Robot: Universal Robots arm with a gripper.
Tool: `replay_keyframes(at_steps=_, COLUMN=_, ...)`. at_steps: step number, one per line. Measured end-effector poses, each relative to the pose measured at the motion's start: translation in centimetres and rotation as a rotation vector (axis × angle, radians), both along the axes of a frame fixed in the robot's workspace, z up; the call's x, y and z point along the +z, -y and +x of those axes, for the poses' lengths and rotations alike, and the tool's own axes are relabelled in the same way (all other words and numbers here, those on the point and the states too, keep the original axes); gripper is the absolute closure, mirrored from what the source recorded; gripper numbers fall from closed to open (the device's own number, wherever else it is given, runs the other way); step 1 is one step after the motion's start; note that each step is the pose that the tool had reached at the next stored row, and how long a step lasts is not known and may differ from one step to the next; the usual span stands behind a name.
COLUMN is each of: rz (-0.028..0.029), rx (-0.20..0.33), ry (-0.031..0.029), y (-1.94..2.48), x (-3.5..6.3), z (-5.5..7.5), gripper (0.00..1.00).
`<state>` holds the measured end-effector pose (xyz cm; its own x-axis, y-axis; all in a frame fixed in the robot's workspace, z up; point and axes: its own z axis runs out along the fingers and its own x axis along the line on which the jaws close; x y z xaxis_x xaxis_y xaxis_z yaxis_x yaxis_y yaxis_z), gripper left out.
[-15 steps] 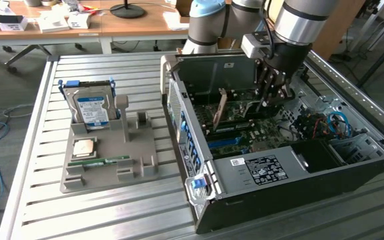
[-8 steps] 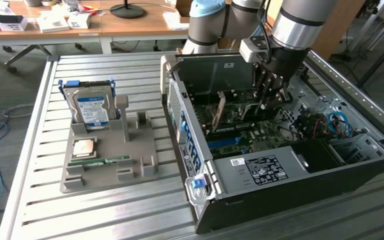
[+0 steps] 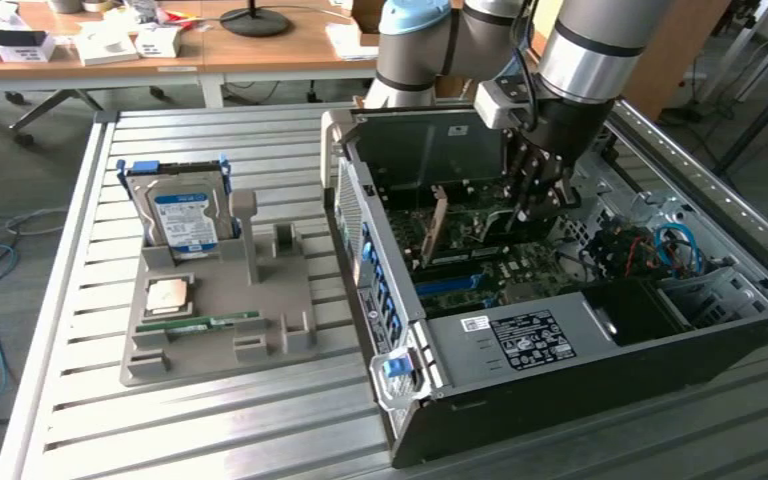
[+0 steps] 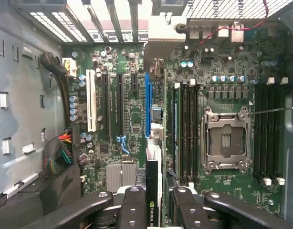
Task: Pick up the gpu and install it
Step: 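Insert the gpu into the slot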
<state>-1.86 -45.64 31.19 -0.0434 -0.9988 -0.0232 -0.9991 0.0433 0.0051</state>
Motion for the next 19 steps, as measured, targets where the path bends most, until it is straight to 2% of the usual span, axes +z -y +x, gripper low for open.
replay_keyframes(at_steps=19, rz=0.0001, rx=0.002, ry=0.0019, y=0.00, x=-1.38, z=-0.8, gripper=0.74)
